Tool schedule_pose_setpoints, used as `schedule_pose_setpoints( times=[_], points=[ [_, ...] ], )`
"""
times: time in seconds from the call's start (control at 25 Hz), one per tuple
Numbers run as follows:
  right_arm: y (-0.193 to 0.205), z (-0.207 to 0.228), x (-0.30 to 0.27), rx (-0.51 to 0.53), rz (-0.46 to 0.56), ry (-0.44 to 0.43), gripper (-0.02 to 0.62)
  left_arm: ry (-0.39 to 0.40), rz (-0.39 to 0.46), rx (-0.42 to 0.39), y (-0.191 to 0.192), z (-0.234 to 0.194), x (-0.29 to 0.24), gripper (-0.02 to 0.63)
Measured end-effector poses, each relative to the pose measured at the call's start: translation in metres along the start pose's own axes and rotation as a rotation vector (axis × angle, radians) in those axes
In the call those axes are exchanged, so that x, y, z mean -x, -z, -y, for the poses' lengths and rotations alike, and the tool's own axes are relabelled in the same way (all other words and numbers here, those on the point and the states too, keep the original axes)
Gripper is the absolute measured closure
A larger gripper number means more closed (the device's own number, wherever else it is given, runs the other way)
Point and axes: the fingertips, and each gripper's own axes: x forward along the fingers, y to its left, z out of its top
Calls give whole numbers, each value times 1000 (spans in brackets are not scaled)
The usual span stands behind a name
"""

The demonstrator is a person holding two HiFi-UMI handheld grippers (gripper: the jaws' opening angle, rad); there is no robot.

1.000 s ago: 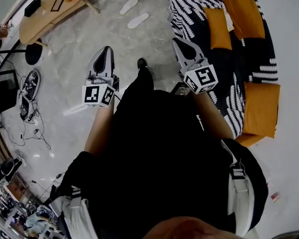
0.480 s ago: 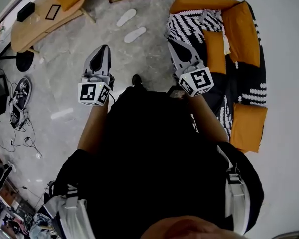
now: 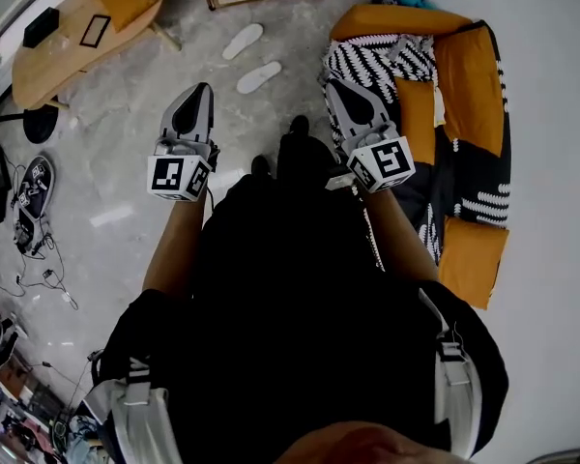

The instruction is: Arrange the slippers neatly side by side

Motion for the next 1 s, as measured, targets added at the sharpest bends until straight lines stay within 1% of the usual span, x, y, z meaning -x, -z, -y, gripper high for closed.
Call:
schedule_pose_setpoints(
  times=[0.12,0.28,0.4,0.52,0.68,0.84,1.0],
  points=[
    [2,25,-19,-12,3,-6,563,-3,-8,-8,3,-5,-28,592],
    [6,59,-52,-36,1,-26,563,-15,-34,-43,4,-18,-70,592],
    [8,89,-77,-59,-11,-46,563,-20,-75,-68,13,-28,-102,592],
    [9,124,-99,-84,-25,-62,563,-23,-137,-105,27,-35,-141,592],
    [16,164,-125,-98,-46,-96,563,-37,-192,-111,43,-42,-189,592],
    [32,206,-151,-147,-59,-95,563,-40,-235,-96,61,-50,-238,592],
    [59,240,-183,-194,-85,-70,563,-56,-245,-23,85,-72,-273,592]
  ],
)
